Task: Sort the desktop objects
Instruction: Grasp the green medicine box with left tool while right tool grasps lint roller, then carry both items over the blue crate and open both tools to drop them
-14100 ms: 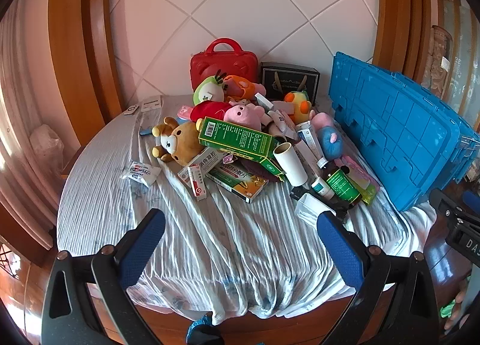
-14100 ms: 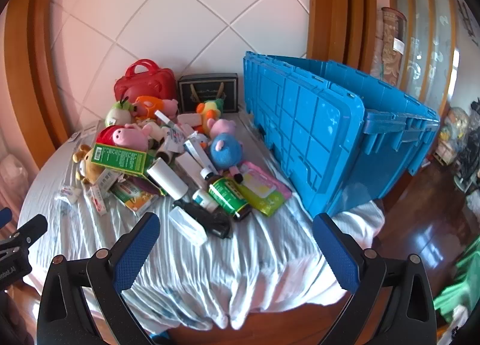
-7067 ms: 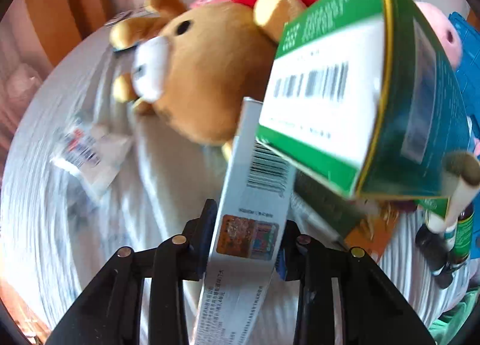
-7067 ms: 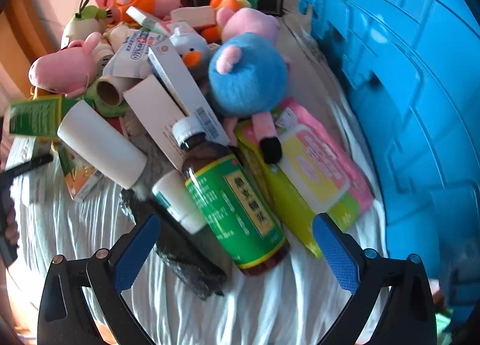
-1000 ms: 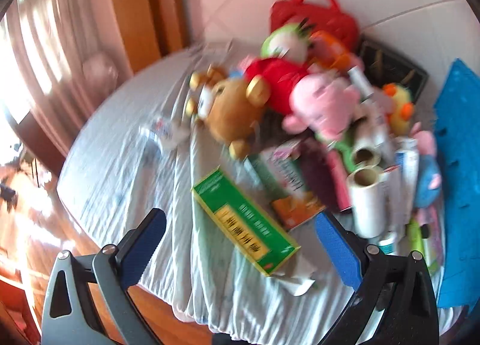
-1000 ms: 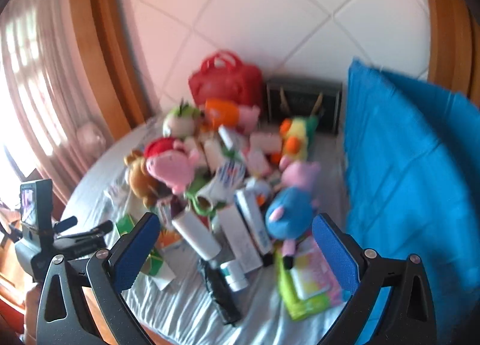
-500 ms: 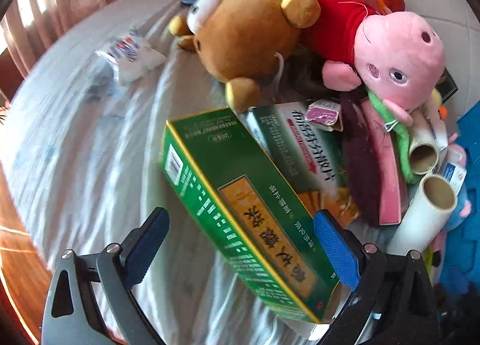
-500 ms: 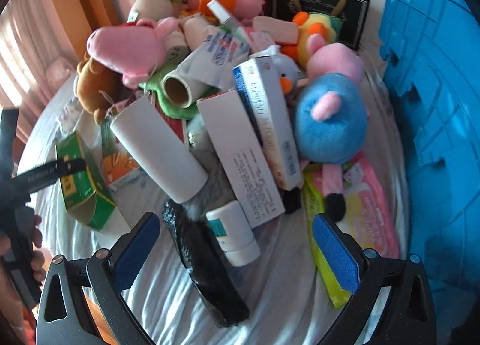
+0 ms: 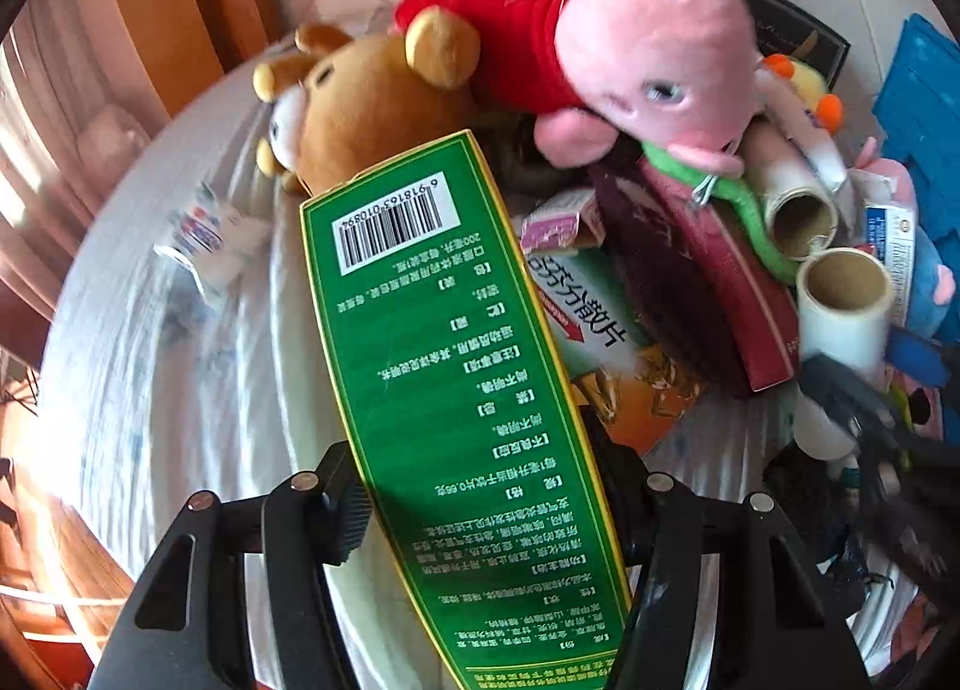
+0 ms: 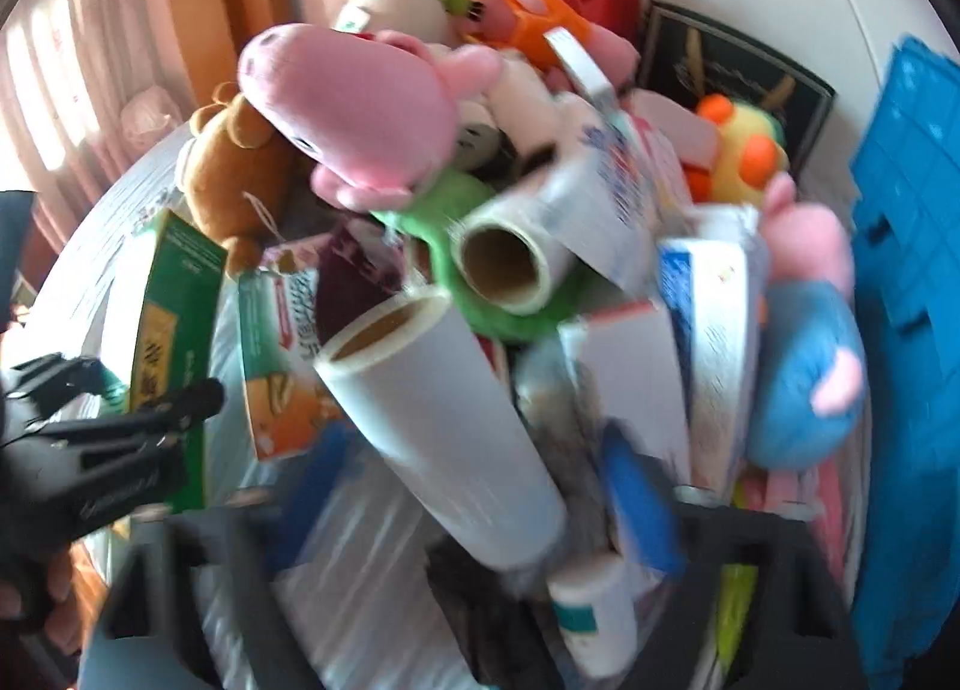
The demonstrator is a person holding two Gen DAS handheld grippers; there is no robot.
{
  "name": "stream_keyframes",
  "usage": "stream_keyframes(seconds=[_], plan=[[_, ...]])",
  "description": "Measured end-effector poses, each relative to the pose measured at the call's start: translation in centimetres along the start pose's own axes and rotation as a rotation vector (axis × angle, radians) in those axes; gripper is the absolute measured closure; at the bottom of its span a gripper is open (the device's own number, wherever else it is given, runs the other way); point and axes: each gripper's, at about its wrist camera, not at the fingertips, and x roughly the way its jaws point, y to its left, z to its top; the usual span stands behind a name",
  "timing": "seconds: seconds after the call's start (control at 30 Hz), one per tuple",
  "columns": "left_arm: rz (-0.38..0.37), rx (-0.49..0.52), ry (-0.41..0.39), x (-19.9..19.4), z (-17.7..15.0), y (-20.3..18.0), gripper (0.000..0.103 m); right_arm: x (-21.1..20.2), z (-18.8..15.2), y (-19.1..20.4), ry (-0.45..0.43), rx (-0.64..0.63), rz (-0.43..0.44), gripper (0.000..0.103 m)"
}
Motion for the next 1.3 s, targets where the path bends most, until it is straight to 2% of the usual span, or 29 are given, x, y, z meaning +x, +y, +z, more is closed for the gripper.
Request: stream_keyframes(seconds=[0.07, 0.27, 0.37, 0.5, 0.57, 0.7, 0.9, 1.0, 1.17, 1.3], plan=[[0.001, 0.002, -0.021, -1.2, 0.0, -0.1, 0.044, 0.1, 0.4, 0.4, -0.002, -0.02, -0.013, 0.051], [-0.026, 0.009, -0.111, -5.6, 0.7, -0.3, 0.044, -3.2, 1.3, -1.1, -0.061, 0.055, 0.093, 0.056], [-0.033, 0.036, -0.173, -8.8, 1.8, -1.2, 0.044, -6.6, 1.8, -2.1, -0.125, 0.083, 0.109, 0.056], [-0.086, 0.074, -0.25, -12.4, 3.5, -2.8, 0.044, -12.6, 2.4, -4.0, -0.245, 0.116, 0.092, 0.056], [-0.111, 0.104, -0.296, -14.4, 4.2, -4.8, 0.044, -15.6, 2.7, -5.1, -0.303, 0.133, 0.076, 0.056], [-0.171, 0.165, -0.372, -18.0, 5.3, -8.4, 0.044, -22.3, 2.6, -7.8, -0.425, 0.171, 0.001, 0.056], [-0.294, 0.252, -0.468, -24.2, 6.8, -14.8, 0.044, -30.2, 1.7, -12.8, -0.529, 0.258, -0.08, 0.056], [-0.336, 0.31, -0.518, -27.5, 7.5, -18.5, 0.044, -34.6, 0.7, -16.2, -0.57, 0.302, -0.149, 0.056], [-0.424, 0.391, -0.561, -32.0, 8.4, -25.5, 0.044, -39.7, -0.9, -21.7, -0.588, 0.357, -0.252, 0.056], [-0.469, 0.45, -0.547, -33.7, 8.6, -31.3, 0.044, -41.7, -2.4, -26.2, -0.538, 0.372, -0.374, 0.056]])
